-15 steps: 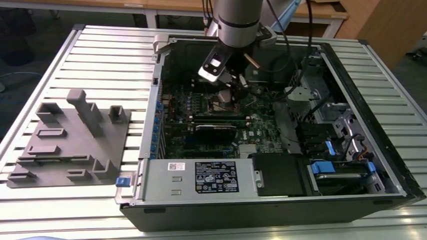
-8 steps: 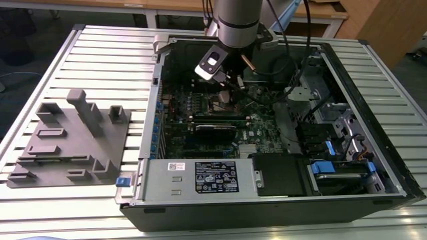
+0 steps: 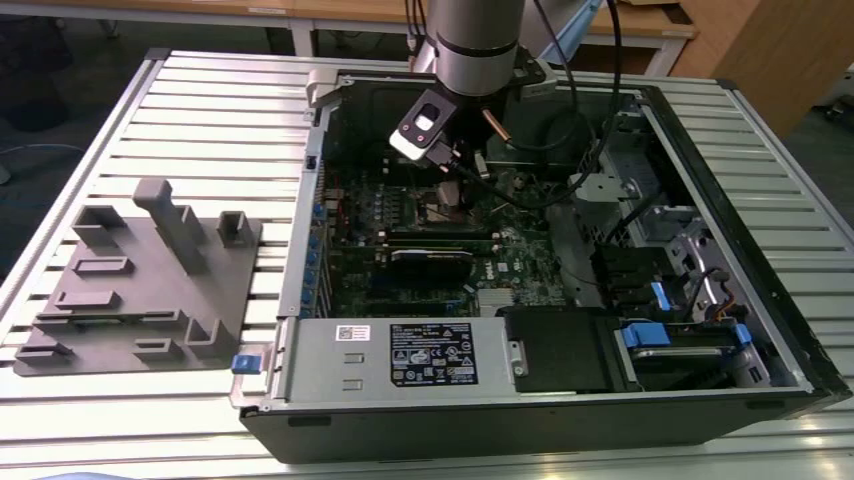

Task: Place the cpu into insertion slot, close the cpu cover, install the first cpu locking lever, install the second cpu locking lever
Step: 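Place the cpu into insertion slot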

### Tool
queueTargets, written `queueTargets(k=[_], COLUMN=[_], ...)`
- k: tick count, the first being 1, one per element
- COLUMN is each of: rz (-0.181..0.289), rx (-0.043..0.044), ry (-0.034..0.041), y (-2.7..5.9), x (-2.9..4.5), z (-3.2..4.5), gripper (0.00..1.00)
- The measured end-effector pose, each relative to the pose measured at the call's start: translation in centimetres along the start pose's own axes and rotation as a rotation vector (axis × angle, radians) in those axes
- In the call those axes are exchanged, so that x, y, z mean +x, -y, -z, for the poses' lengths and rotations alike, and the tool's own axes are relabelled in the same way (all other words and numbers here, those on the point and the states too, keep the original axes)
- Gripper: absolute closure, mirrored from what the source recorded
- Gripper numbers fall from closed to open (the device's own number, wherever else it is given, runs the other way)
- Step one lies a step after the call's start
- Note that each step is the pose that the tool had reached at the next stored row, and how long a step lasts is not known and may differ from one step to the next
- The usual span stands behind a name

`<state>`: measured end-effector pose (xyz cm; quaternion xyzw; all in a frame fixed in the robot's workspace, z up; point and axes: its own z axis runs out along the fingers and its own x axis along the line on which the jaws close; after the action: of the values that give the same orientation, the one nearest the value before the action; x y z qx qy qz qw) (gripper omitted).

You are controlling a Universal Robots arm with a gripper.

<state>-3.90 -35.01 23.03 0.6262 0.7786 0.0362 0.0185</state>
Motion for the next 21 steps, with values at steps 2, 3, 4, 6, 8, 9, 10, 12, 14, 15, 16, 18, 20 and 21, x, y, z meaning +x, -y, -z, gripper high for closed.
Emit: queueTargets(k=[2, 3, 4, 6, 8, 9, 10, 12, 14, 15, 16, 18, 20, 21], rz=[0.000, 0.000, 0.000, -0.002, -0.014, -0.025, -0.038, -0.070, -0.106, -0.124, -0.140, -0.142, -0.142, -0.144], rx=[0.0000, 0.0000, 0.0000, 0.0000, -0.0003, -0.0005, -0.0007, -0.0012, -0.0018, -0.0021, -0.0022, -0.0023, -0.0023, -0.0025], ry=[0.0000, 0.0000, 0.0000, 0.0003, 0.0011, 0.0019, 0.0029, 0.0055, 0.0084, 0.0098, 0.0112, 0.0114, 0.0114, 0.0112], y=[0.00, 0.00, 0.00, 0.00, 0.00, 0.00, 0.01, 0.01, 0.02, 0.02, 0.02, 0.02, 0.02, 0.02], x=[0.00, 0.00, 0.00, 0.00, 0.00, 0.00, 0.00, 0.00, 0.00, 0.00, 0.00, -0.01, 0.00, 0.01], z=[0.00, 0.00, 0.00, -0.01, -0.04, -0.06, -0.09, -0.16, -0.24, -0.28, -0.29, -0.29, -0.29, -0.30], gripper=[0.46, 0.46, 0.46, 0.46, 0.46, 0.46, 0.46, 0.46, 0.46, 0.46, 0.46, 0.46, 0.46, 0.46])
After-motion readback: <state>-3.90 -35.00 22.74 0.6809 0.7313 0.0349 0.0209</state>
